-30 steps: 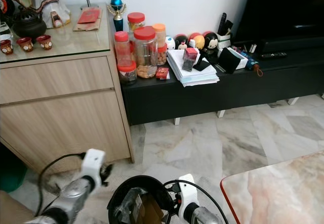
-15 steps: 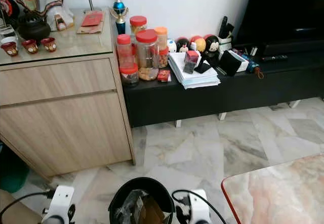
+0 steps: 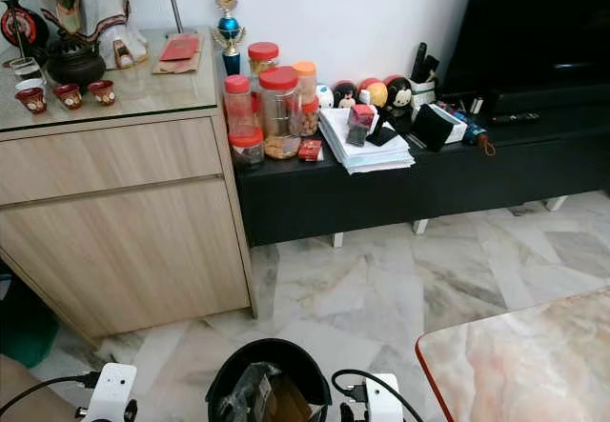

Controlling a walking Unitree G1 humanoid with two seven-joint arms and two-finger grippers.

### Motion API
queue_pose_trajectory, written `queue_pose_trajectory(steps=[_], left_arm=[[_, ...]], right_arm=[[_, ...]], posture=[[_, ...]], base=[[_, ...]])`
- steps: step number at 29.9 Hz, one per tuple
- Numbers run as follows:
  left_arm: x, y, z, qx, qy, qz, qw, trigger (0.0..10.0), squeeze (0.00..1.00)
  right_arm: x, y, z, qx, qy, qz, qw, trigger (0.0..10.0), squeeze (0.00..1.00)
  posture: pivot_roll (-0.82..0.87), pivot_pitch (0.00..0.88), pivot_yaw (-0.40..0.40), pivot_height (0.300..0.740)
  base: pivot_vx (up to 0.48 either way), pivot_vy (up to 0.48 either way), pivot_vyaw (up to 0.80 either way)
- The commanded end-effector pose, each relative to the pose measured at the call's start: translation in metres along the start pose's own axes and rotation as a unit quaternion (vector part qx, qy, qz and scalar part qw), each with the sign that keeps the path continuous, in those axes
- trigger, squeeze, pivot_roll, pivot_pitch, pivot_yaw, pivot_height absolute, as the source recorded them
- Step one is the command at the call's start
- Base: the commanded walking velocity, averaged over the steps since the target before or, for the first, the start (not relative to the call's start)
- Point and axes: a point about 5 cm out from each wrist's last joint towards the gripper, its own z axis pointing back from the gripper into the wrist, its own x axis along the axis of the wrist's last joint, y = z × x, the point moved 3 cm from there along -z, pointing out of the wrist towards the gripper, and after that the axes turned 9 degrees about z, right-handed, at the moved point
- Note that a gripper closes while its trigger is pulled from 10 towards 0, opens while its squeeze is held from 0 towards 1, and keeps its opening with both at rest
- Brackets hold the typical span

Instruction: Picking trash to rubbish bin

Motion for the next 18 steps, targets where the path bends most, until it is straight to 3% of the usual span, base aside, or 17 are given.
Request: queue_pose_trajectory(steps=[1, 13, 18], left_arm=[[0.0014, -0.0011, -0.0005, -0.001, -0.001, 0.0, 1.0, 10.0, 0.0], [-0.0007, 0.0015, 0.0002, 0.002, 0.001, 0.005, 1.0, 10.0, 0.0], [0.0009, 0.001, -0.0002, 0.003, -0.002, 0.007, 1.0, 10.0, 0.0]], right_arm=[[-0.0031, -0.0001, 0.0007, -0.002, 0.004, -0.009, 1.0, 10.0, 0.0], [-0.0039, 0.0006, 0.0011, -0.003, 0.002, -0.016, 1.0, 10.0, 0.0], [-0.0029, -0.0003, 0.0009, -0.005, 0.0, -0.02, 1.0, 10.0, 0.0]], posture=[[0.12, 0.003, -0.004, 0.74], [0.13, 0.018, -0.003, 0.74], [0.13, 0.023, -0.002, 0.74]], base=[[0.0, 0.0, 0.0], [0.0, 0.0, 0.0], [-0.262, 0.0, 0.0]])
